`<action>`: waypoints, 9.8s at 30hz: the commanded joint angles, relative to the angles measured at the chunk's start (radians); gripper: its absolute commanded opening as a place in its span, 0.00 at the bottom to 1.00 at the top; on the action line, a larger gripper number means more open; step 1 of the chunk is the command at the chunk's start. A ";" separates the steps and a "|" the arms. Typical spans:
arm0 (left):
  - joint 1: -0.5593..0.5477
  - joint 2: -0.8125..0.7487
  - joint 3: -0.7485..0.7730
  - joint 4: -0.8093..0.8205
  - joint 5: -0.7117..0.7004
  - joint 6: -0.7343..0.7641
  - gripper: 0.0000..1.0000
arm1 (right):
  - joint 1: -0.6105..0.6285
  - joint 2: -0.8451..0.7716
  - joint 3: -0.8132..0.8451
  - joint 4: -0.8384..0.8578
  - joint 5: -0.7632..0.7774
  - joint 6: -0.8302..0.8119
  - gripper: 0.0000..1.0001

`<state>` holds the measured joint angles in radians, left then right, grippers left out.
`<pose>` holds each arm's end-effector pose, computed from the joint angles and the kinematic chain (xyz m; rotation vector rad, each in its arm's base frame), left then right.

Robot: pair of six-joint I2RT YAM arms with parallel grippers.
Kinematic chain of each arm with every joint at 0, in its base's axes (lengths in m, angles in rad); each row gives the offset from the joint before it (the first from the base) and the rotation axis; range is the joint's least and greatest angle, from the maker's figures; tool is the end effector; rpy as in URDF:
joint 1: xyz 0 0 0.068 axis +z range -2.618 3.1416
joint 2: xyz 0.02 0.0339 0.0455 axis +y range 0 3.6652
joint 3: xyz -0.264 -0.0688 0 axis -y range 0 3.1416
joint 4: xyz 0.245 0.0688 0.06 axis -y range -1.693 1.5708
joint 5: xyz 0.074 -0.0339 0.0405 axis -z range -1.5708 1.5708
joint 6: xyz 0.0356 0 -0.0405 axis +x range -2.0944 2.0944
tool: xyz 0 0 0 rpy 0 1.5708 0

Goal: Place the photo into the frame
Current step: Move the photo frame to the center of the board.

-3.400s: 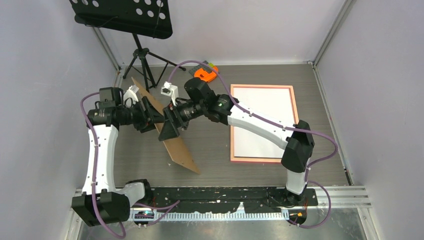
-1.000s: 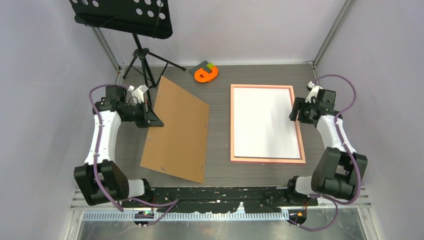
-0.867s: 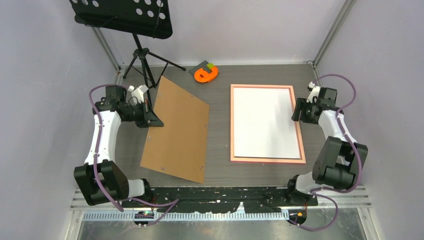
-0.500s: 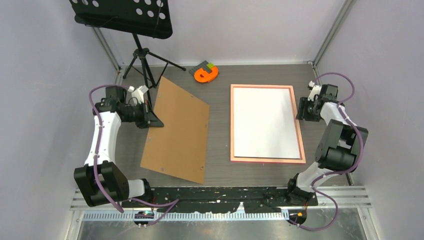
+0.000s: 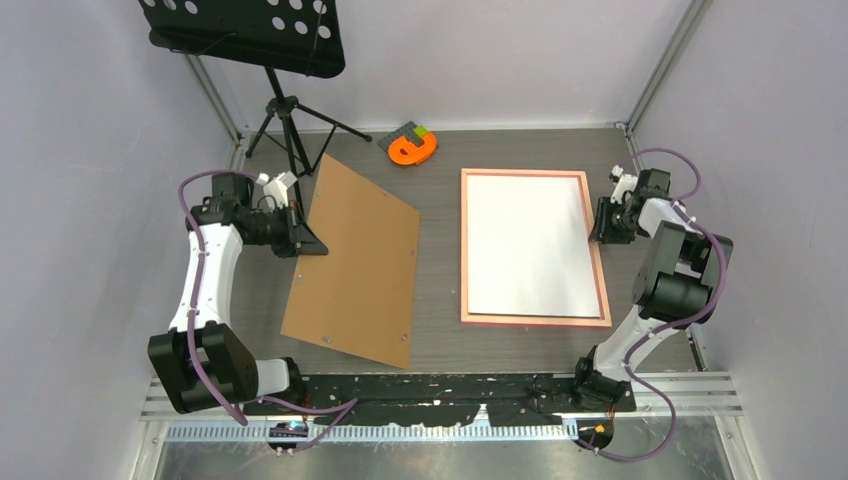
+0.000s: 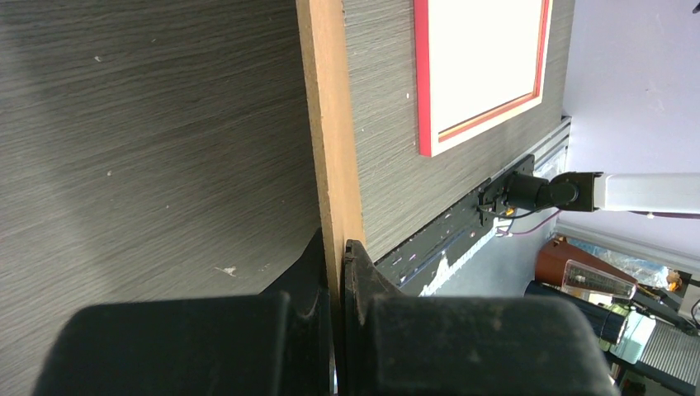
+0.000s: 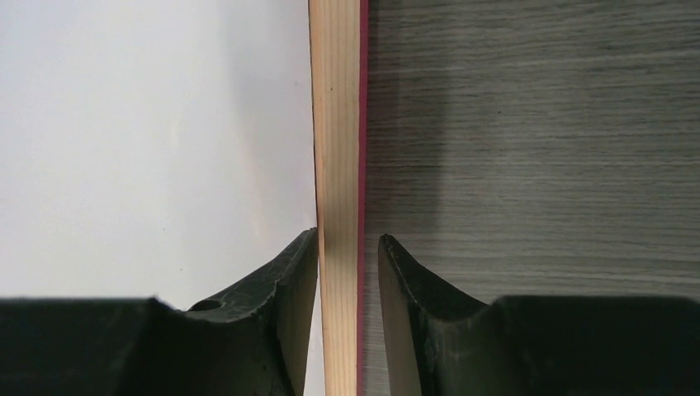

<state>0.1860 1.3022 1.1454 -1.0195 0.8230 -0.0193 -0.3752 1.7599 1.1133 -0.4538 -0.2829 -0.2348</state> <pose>0.2398 0.0186 0.2984 -0.0392 2.5059 -1.0443 0.3296 -0.1191 0.1766 0.0941 2.6060 0.1665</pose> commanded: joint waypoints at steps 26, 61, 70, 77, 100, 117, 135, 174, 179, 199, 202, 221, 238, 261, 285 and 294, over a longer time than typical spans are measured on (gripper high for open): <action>0.004 -0.033 -0.049 0.245 0.071 -0.089 0.00 | 0.012 -0.019 -0.018 0.008 -0.121 0.084 0.07; -0.169 -0.005 -0.226 1.301 0.167 -1.143 0.00 | 0.341 -0.161 -0.148 0.100 -0.113 0.291 0.06; -0.341 0.169 -0.278 1.574 0.021 -1.272 0.00 | 0.341 -0.167 -0.164 0.120 -0.148 0.310 0.06; -0.413 0.285 -0.288 1.672 -0.050 -1.271 0.00 | 0.340 -0.148 -0.180 0.133 -0.140 0.314 0.06; -0.530 0.369 -0.379 1.817 -0.141 -1.299 0.00 | 0.299 -0.135 -0.216 0.151 -0.127 0.316 0.09; -0.602 0.357 -0.385 1.773 -0.162 -1.298 0.00 | 0.238 -0.142 -0.226 0.155 -0.161 0.313 0.42; -0.634 0.348 -0.384 1.734 -0.205 -1.312 0.00 | 0.172 -0.108 -0.239 0.162 -0.324 0.310 0.48; -0.634 0.382 -0.306 1.775 -0.180 -1.264 0.00 | 0.102 -0.026 -0.233 0.166 -0.427 0.315 0.49; -0.634 0.402 -0.296 1.768 -0.188 -1.228 0.00 | 0.075 -0.019 -0.236 0.164 -0.439 0.319 0.51; -0.632 0.469 -0.322 1.799 -0.215 -1.261 0.00 | 0.046 0.015 -0.242 0.171 -0.452 0.320 0.53; -0.634 0.469 -0.332 1.796 -0.220 -1.272 0.00 | 0.046 0.015 -0.242 0.170 -0.453 0.321 0.53; -0.652 0.486 -0.359 1.730 -0.290 -1.296 0.00 | 0.060 0.006 -0.256 0.185 -0.450 0.322 0.52; -0.658 0.519 -0.376 1.668 -0.347 -1.222 0.00 | 0.077 -0.010 -0.285 0.204 -0.468 0.334 0.48; -0.683 0.595 -0.401 1.626 -0.310 -1.237 0.17 | 0.098 0.016 -0.286 0.211 -0.507 0.335 0.40; -0.738 0.614 -0.382 1.566 -0.289 -1.229 0.21 | 0.098 0.029 -0.283 0.208 -0.515 0.331 0.40; -0.720 0.629 -0.347 1.493 -0.295 -1.161 0.31 | 0.099 0.035 -0.282 0.208 -0.520 0.331 0.39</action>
<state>-0.5110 1.9030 0.7769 0.5777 0.5011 -1.2343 -0.2985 1.7603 0.8394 -0.2306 -0.8124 0.1116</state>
